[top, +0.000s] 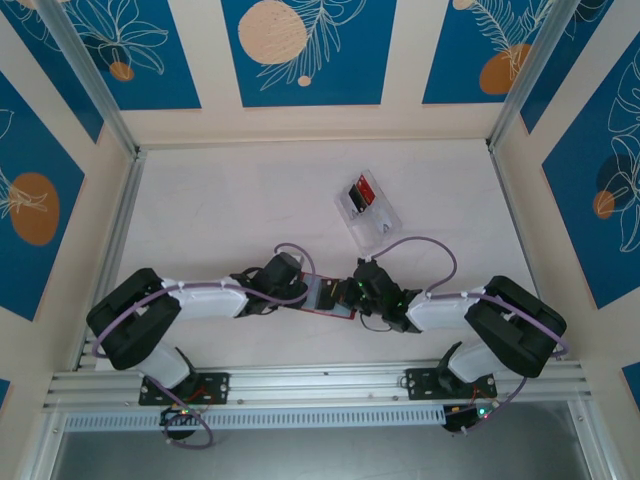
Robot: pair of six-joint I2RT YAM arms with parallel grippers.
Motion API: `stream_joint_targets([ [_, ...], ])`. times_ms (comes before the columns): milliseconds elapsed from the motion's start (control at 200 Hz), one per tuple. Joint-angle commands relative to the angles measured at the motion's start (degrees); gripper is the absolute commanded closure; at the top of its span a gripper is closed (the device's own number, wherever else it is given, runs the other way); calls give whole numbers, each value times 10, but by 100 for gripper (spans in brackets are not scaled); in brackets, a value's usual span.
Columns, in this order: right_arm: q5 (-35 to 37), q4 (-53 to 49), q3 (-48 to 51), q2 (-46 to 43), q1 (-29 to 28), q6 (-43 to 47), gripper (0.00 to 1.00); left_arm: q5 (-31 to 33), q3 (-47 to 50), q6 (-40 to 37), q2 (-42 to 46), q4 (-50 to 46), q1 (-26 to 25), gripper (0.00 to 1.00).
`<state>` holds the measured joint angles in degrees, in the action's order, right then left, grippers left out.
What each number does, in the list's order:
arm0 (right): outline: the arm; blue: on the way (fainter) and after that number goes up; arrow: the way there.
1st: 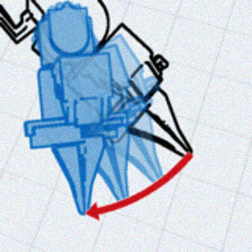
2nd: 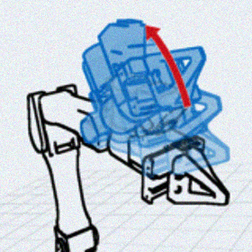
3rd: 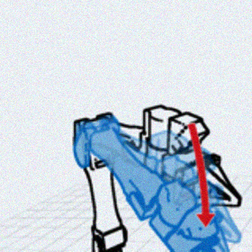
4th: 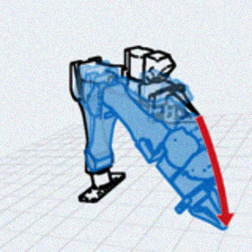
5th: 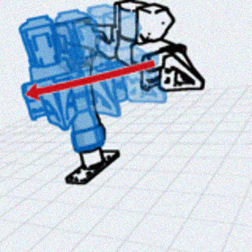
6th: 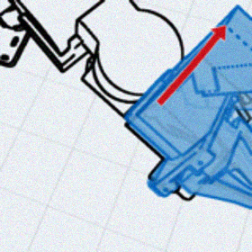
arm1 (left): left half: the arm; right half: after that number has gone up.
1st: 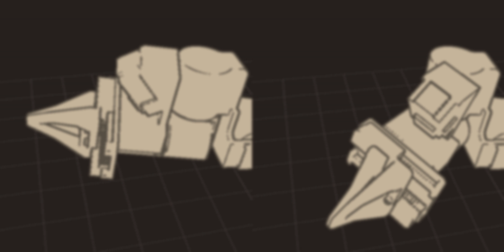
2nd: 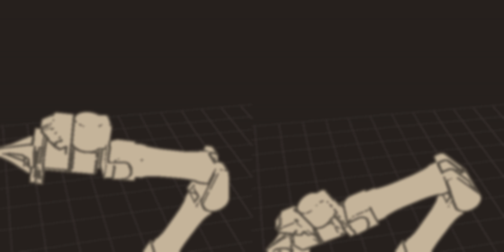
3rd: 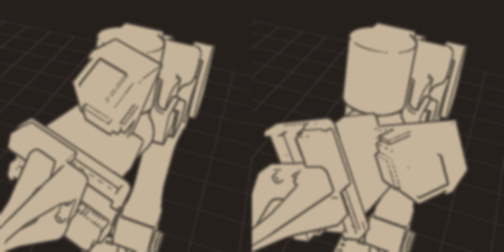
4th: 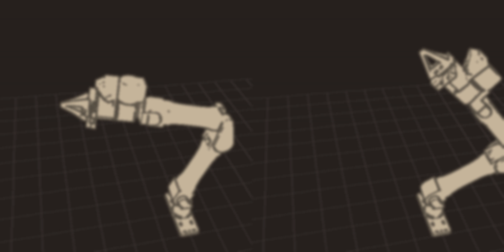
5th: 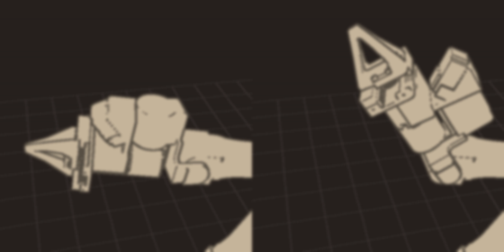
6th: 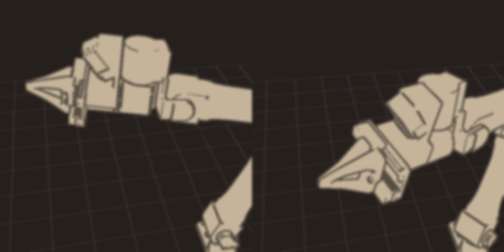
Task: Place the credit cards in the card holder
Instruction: Insert the credit card into the card slot.
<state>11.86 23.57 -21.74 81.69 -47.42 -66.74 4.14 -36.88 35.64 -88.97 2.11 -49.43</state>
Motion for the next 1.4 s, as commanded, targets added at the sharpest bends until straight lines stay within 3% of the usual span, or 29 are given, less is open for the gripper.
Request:
stream_joint_targets([
  [0,13,-29,11,25,-11,-8,100,-47,8,1,-36,-29,-17,76],
  [715,32,-2,-41,92,-35,-8,100,-47,15,6,-26,-30,-18,75],
  [1100,-22,38,-71,151,-38,16,100,-35,22,21,-9,-30,-23,74],
  [1396,-71,-84,-118,109,-29,82,84,-2,45,44,22,-35,-24,74],
])
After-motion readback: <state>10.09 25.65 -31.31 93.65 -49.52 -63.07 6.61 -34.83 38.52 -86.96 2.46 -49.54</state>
